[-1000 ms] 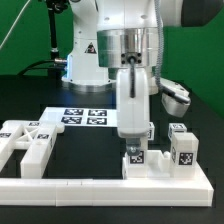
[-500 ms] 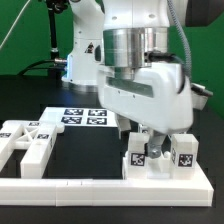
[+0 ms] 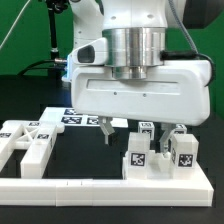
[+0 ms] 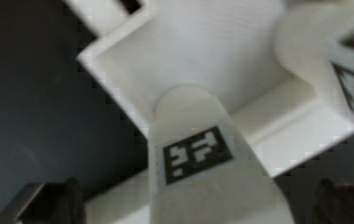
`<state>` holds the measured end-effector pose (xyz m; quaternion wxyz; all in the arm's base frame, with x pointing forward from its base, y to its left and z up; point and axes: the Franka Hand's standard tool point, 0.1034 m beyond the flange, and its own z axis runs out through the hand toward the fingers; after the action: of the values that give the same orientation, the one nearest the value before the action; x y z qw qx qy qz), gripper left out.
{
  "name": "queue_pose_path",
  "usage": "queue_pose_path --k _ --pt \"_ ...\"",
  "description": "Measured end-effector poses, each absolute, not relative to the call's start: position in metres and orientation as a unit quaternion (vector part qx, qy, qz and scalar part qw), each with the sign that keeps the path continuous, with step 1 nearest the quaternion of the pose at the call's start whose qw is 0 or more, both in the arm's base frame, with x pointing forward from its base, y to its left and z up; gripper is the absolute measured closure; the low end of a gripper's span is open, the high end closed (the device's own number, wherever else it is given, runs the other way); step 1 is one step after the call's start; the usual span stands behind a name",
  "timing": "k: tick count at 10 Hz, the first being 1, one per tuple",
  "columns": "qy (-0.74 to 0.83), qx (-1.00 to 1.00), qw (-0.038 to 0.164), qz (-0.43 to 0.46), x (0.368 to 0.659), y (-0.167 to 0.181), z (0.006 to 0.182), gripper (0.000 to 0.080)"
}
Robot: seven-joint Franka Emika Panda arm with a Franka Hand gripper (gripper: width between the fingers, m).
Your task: Assemble chair
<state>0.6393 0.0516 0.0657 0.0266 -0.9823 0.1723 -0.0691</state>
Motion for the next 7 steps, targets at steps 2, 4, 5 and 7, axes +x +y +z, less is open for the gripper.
queue_pose_path --k 2,4,5,7 --pt "0.157 -0.985 0.025 -0.068 0.6389 0.0512 0.0645 0.015" --pt "0.185 -0.98 0.027 -0.067 0.6387 0.0514 0.0642 0.0246" --pt "0.222 -0.972 0.03 -0.066 0.6387 0.0516 0.0641 0.043" --pt "0.286 -0.955 0.036 -0.064 0.6387 0.052 0.0642 0.0515"
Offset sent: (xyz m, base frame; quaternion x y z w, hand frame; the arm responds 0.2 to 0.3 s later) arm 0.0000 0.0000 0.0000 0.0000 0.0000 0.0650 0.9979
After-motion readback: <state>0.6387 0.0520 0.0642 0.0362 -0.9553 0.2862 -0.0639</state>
